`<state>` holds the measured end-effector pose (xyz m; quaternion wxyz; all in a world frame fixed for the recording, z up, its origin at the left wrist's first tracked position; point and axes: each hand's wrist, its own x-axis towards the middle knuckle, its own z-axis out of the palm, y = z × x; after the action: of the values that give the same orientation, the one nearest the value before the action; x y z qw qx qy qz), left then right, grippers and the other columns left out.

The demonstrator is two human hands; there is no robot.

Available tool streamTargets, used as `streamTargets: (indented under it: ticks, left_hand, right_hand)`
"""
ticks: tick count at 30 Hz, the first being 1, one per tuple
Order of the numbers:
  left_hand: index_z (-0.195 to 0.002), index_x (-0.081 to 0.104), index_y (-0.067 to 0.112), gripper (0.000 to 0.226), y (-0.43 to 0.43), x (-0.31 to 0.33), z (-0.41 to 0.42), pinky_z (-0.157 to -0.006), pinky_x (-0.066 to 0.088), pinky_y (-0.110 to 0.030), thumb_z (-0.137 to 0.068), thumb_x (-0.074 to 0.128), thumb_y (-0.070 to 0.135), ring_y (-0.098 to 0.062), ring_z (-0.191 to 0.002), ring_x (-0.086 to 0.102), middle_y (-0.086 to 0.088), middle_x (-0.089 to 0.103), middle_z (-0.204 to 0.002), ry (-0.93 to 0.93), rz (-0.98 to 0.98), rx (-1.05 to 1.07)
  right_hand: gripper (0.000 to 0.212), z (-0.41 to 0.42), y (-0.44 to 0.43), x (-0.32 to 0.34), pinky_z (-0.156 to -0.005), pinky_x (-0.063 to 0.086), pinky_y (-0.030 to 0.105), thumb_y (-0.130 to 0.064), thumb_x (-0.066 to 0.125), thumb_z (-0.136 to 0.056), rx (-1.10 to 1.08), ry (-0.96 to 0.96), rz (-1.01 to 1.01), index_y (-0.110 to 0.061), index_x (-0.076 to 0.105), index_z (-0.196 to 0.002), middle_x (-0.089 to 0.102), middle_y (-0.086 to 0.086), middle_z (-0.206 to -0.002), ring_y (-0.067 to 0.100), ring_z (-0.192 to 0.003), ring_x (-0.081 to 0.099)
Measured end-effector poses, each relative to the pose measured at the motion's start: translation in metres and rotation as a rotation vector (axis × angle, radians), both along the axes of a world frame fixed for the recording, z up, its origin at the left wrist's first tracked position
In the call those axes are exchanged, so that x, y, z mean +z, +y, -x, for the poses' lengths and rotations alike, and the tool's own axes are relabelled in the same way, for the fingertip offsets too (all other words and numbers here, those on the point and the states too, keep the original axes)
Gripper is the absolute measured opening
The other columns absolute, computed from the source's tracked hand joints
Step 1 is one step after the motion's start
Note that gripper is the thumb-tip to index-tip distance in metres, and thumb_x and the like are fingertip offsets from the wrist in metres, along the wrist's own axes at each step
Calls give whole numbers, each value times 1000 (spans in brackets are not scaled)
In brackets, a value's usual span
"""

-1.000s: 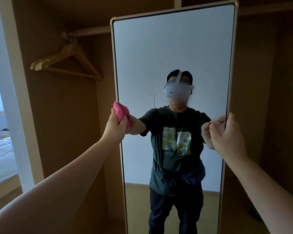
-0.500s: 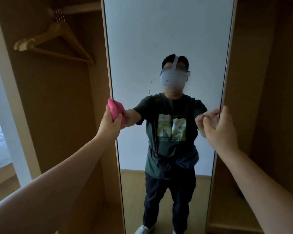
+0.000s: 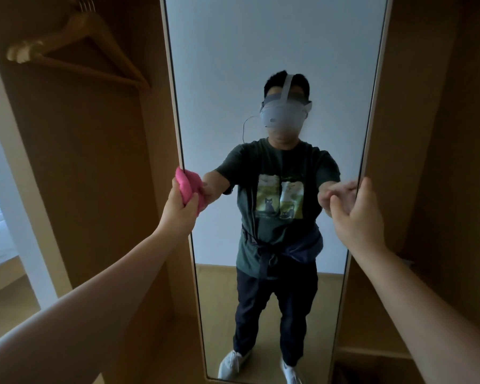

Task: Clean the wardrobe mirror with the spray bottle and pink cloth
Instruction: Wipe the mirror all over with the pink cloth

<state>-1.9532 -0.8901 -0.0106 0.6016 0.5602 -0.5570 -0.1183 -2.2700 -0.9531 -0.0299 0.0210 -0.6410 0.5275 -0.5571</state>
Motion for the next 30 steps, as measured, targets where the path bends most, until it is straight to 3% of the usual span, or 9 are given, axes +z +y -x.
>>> streamTargets:
  ticks: [3, 10, 17, 20, 22, 26, 30]
  left_hand:
    - [-137, 38, 17, 43, 1, -10, -2, -84, 57, -45, -96, 39, 6, -26, -99, 65, -10, 65, -112, 3, -46, -10]
    - [-133, 41, 19, 37, 1, -35, -3, -85, 57, -43, -99, 40, 6, -22, -101, 65, -7, 64, -115, 49, -62, -55]
    - [-130, 44, 23, 40, -2, -54, -6, -71, 56, -27, -97, 40, 2, -20, -97, 66, -5, 64, -111, 57, -75, -73]
    - [-122, 43, 32, 39, -2, -60, -4, -62, 52, -22, -96, 41, 2, -20, -90, 66, -6, 64, -105, 67, -79, -60]
    - [-118, 43, 38, 40, -2, -65, -4, -62, 53, -21, -97, 40, 4, -19, -91, 66, -4, 65, -104, 59, -76, -56]
    - [-124, 47, 29, 35, -2, -76, -6, -68, 53, -23, -99, 37, 6, -16, -94, 67, -4, 65, -108, 63, -72, -72]
    - [-107, 48, 50, 43, 1, -82, -5, -60, 51, -17, -99, 38, 9, -7, -80, 67, 0, 66, -97, 73, -78, -71]
  right_hand:
    - [53, 0, 1, -11, -74, 45, 32, -32, 56, -93, -6, 0, 10, -8, 34, -136, 52, 15, -127, 31, -109, 57]
    - [55, 1, 2, -32, -81, 49, 38, -31, 57, -92, -5, 3, -40, -7, 34, -135, 52, 17, -129, 34, -112, 57]
    - [55, 2, 5, -49, -82, 51, 38, -30, 58, -92, -4, 13, -63, -5, 35, -135, 52, 17, -129, 34, -112, 57]
    - [58, 4, 6, -55, -85, 54, 46, -31, 58, -92, 16, 17, -85, -5, 33, -137, 51, 18, -131, 34, -114, 57]
    - [59, 4, 7, -59, -87, 53, 47, -32, 58, -92, 22, 17, -100, -6, 32, -139, 50, 18, -134, 34, -116, 56]
    - [58, 4, 7, -69, -87, 53, 46, -31, 58, -92, 27, 21, -108, -5, 33, -138, 51, 17, -132, 33, -116, 56]
    - [62, 5, 8, -78, -90, 52, 50, -31, 57, -93, 53, 24, -138, -5, 30, -142, 49, 19, -136, 34, -119, 54]
